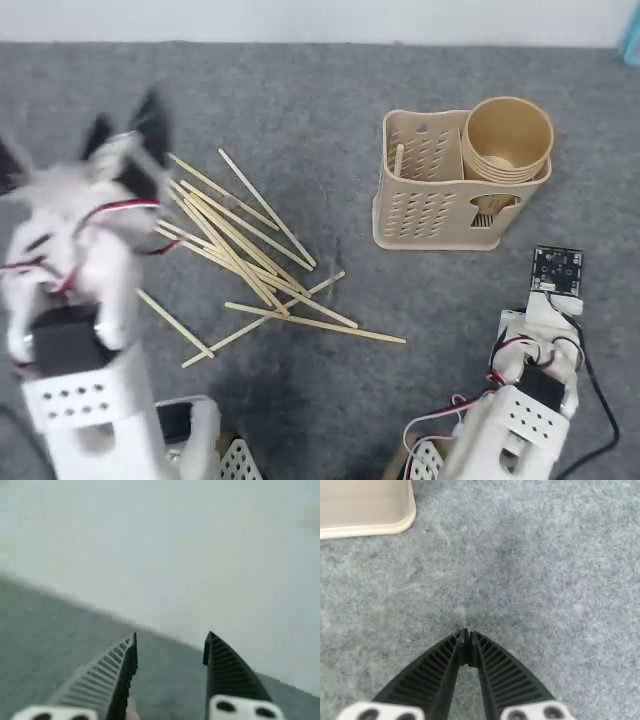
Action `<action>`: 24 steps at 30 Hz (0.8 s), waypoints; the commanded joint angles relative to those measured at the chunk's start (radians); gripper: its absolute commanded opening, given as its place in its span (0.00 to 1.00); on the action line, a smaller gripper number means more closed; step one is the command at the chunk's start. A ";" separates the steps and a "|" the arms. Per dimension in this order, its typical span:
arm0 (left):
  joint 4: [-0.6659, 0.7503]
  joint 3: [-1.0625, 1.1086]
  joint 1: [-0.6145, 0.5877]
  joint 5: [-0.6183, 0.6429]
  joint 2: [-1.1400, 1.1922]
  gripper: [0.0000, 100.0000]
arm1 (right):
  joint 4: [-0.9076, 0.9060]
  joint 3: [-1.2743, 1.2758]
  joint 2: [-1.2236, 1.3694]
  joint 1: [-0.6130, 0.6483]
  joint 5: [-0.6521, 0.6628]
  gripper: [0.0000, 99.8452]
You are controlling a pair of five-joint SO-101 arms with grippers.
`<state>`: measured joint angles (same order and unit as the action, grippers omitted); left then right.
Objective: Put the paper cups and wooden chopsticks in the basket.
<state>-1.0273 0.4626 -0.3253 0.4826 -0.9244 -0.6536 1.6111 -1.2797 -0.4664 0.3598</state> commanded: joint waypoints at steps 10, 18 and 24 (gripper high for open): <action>0.180 0.349 -0.385 0.034 0.316 0.21 | 0.016 -0.008 -0.022 -0.018 0.015 0.01; 0.224 0.219 -0.397 0.074 0.723 0.21 | 0.016 -0.008 -0.022 -0.018 0.015 0.01; 0.219 0.058 -0.396 0.077 0.982 0.21 | 0.016 -0.008 -0.022 -0.018 0.015 0.01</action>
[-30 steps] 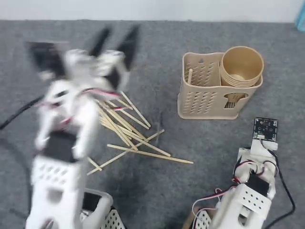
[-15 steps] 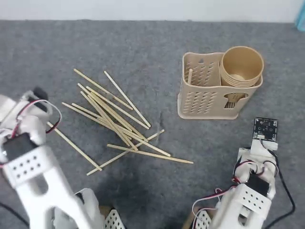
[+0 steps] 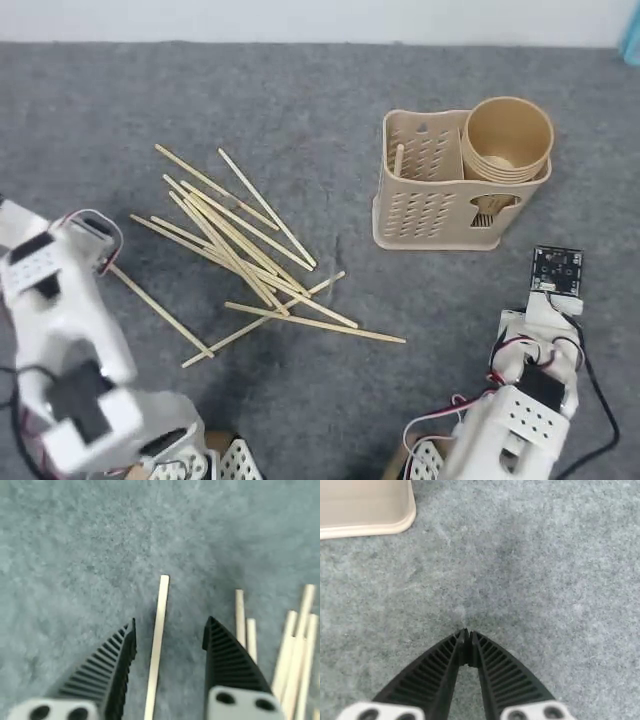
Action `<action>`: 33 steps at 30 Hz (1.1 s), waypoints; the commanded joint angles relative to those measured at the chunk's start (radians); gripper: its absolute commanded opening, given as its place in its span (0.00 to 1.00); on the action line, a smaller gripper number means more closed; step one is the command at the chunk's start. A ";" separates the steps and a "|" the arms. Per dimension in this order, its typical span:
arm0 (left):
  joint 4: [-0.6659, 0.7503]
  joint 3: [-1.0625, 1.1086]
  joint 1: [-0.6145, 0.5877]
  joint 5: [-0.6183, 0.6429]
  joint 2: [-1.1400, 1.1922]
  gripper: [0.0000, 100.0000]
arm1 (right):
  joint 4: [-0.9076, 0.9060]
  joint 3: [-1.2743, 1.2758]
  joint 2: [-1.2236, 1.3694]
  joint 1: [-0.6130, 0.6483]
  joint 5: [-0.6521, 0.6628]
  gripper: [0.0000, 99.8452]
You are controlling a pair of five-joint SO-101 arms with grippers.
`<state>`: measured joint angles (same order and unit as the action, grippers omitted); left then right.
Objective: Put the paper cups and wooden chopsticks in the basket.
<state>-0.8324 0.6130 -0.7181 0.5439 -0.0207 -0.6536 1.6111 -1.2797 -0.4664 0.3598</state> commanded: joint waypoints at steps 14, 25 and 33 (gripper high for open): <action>-0.011 -0.248 0.014 0.017 0.284 0.00 | 0.016 -0.008 -0.022 -0.018 0.015 0.01; -0.034 -0.274 0.032 0.017 0.255 0.01 | 0.016 -0.008 -0.022 -0.019 0.015 0.01; -0.118 -0.275 0.028 0.017 0.110 0.01 | 0.016 -0.008 -0.022 -0.019 0.015 0.01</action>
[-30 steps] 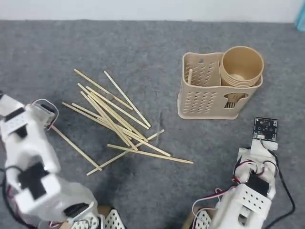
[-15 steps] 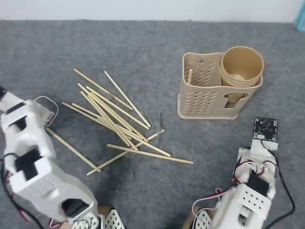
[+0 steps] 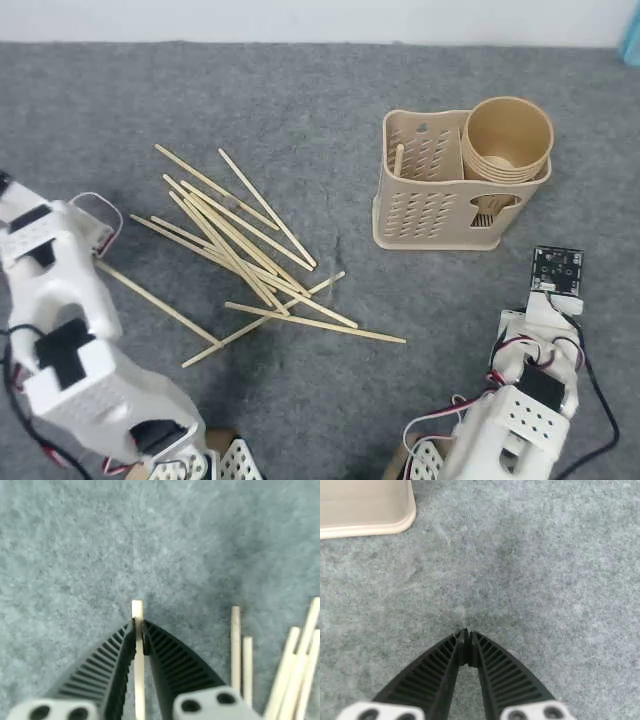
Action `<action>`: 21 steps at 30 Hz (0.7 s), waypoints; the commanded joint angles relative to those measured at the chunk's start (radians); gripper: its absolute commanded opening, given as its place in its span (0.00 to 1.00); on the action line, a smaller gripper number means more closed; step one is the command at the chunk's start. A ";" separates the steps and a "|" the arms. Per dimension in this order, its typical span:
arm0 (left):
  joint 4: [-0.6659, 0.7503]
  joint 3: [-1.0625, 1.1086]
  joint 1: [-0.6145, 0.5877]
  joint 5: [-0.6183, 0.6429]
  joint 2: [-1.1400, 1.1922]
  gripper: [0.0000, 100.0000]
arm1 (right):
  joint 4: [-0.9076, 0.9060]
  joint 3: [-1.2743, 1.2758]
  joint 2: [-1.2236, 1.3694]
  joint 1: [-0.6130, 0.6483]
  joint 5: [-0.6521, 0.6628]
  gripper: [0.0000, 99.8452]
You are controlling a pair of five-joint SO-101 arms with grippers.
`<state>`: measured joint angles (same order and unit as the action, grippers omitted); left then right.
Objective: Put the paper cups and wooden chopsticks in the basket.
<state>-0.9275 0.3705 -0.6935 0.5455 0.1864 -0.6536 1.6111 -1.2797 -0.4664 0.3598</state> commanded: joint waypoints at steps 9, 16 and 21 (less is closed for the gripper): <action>-0.015 -0.028 0.005 0.015 -0.017 0.01 | 0.016 -0.008 -0.022 -0.019 0.015 0.01; -0.005 -0.041 0.005 0.057 0.060 0.20 | 0.015 -0.008 -0.022 -0.019 0.015 0.01; -0.003 -0.061 0.005 0.063 0.095 0.24 | 0.015 -0.008 -0.022 -0.019 0.015 0.01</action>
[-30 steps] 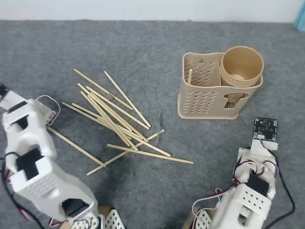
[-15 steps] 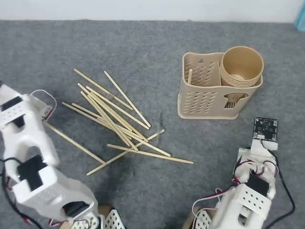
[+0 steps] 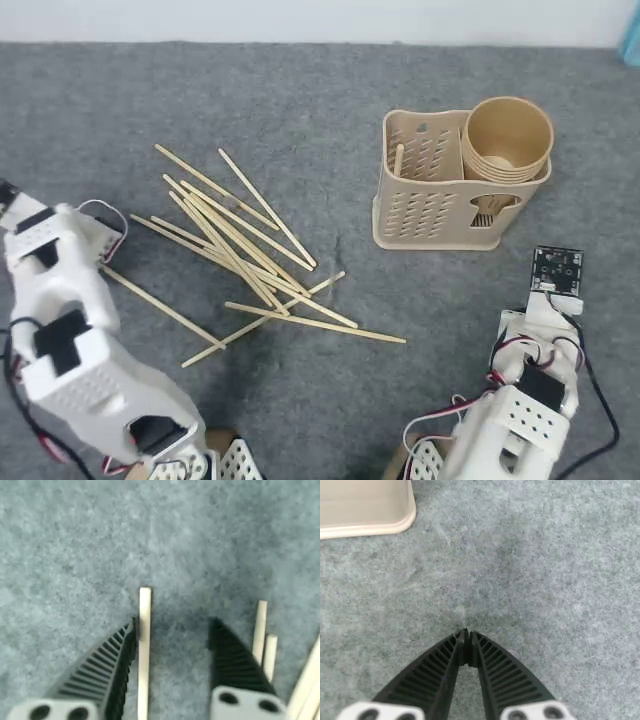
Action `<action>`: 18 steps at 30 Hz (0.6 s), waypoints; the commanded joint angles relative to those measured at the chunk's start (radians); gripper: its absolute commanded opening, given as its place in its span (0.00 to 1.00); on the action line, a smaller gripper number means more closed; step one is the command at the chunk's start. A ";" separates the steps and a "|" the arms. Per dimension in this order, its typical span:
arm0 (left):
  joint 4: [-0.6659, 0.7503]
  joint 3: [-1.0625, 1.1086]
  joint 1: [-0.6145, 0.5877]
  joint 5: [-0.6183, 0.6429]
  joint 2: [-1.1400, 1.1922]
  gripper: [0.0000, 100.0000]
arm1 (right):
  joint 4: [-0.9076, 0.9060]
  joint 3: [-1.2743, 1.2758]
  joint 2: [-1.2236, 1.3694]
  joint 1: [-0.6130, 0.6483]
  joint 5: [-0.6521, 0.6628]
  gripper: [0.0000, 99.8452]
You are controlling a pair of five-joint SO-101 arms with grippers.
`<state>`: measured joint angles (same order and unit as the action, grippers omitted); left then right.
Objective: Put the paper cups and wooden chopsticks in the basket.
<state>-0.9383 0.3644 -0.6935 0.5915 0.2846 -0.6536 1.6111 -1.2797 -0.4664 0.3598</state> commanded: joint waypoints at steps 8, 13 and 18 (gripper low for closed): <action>-0.020 -0.145 -0.012 0.017 0.098 0.00 | 0.015 -0.008 -0.022 -0.021 0.015 0.01; -0.032 -0.160 -0.014 0.015 0.097 0.01 | 0.015 -0.008 -0.022 -0.021 0.015 0.01; -0.049 -0.160 -0.021 0.014 0.005 0.01 | 0.015 -0.008 -0.022 -0.035 0.015 0.01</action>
<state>-0.9674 0.2340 -0.6981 0.5961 0.3813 -0.6536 1.6111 -1.2797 -0.4833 0.3613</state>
